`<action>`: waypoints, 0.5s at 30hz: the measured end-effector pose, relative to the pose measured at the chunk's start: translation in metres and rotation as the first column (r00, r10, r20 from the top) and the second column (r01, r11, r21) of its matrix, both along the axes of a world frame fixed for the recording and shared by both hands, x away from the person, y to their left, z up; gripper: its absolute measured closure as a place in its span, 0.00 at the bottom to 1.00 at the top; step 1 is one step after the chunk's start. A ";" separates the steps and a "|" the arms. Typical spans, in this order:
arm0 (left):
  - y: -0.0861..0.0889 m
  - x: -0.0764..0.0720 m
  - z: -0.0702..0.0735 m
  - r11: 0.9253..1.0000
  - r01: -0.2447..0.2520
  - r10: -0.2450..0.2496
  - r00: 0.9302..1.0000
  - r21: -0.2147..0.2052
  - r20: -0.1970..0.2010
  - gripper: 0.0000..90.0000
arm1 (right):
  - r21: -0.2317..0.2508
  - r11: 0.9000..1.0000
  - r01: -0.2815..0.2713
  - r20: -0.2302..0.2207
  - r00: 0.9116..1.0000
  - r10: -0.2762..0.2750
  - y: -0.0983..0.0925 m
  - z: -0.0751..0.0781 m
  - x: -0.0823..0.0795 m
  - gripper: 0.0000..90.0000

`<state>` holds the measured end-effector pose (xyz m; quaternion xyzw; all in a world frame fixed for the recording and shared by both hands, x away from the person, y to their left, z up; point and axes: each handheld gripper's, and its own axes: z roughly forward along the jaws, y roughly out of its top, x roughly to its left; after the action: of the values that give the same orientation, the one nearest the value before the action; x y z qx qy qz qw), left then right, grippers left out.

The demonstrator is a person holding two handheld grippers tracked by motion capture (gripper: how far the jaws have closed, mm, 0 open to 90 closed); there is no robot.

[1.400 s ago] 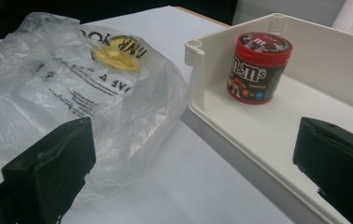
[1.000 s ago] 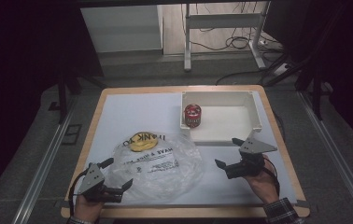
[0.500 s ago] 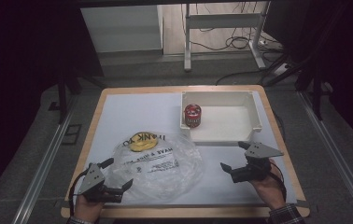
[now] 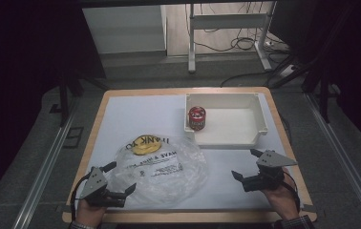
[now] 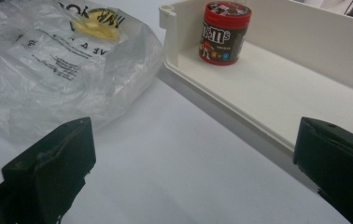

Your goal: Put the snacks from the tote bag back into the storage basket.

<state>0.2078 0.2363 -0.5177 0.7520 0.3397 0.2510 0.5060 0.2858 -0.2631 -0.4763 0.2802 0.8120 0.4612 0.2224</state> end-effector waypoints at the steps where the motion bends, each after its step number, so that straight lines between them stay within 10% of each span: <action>1: 0.000 0.000 0.000 1.000 0.001 -0.001 1.000 0.001 -0.001 0.00 | -0.002 1.000 0.001 0.002 1.000 -0.001 -0.001 0.000 -0.001 0.00; 15: 0.000 0.000 0.000 1.000 0.002 -0.002 1.000 0.002 -0.003 0.00 | -0.034 0.999 0.036 -0.010 0.999 -0.036 -0.018 -0.006 -0.015 0.00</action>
<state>0.2080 0.2361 -0.5180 0.7533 0.3394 0.2497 0.5049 0.2705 -0.2812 -0.4826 0.2936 0.8157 0.4417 0.2310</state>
